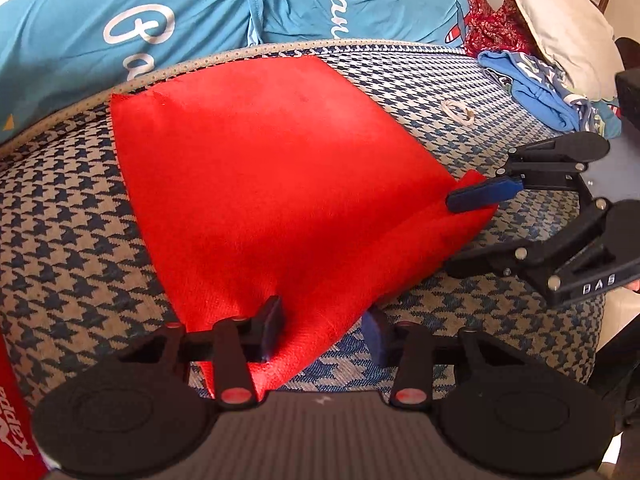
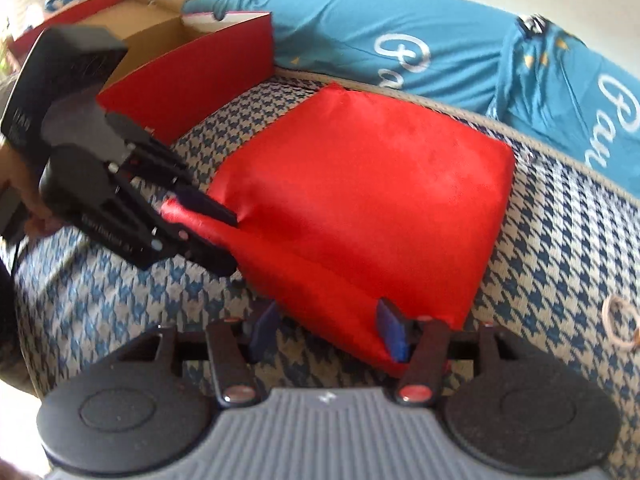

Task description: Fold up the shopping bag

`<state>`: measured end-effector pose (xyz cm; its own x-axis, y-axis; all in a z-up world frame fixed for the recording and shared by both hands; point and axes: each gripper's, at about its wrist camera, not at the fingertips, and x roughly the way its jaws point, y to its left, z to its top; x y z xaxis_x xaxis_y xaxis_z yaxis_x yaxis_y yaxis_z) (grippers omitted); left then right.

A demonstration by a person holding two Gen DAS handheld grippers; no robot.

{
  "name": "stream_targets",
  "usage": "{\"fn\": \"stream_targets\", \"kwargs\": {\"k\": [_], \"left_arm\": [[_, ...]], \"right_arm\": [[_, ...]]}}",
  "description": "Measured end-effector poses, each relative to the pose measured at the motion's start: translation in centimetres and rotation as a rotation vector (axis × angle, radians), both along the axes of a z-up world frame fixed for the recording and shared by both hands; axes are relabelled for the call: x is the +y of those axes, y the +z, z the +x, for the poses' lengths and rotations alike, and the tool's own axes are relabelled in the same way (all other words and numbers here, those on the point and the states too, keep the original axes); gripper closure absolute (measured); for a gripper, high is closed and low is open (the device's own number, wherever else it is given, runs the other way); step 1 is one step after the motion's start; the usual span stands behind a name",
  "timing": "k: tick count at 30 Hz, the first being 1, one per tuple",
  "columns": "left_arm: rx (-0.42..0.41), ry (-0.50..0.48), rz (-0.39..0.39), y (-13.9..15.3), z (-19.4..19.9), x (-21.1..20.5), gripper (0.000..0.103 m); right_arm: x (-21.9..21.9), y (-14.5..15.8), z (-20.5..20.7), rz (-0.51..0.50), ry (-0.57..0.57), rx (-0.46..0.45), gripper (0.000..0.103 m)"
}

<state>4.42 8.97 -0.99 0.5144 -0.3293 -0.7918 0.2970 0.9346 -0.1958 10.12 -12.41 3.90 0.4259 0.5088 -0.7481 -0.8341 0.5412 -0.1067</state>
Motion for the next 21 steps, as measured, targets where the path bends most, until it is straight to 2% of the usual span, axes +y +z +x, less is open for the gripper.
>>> {"fn": "stream_targets", "kwargs": {"k": [7, 11, 17, 21], "left_arm": [[0.039, -0.027, -0.030, -0.1, 0.9, 0.5, 0.062], [0.056, -0.041, -0.052, -0.2, 1.3, 1.0, 0.062], [0.058, -0.042, -0.065, -0.2, 1.4, 1.1, 0.062], [0.029, -0.041, -0.038, 0.0, 0.9, 0.7, 0.061]], "right_arm": [[0.8, -0.5, -0.5, -0.001, 0.018, -0.055, 0.049], [1.4, -0.9, -0.5, -0.012, -0.003, -0.070, 0.054], [1.1, -0.9, 1.8, 0.063, -0.140, 0.089, 0.059], [0.9, -0.8, 3.2, 0.084, -0.196, 0.173, 0.060]]}}
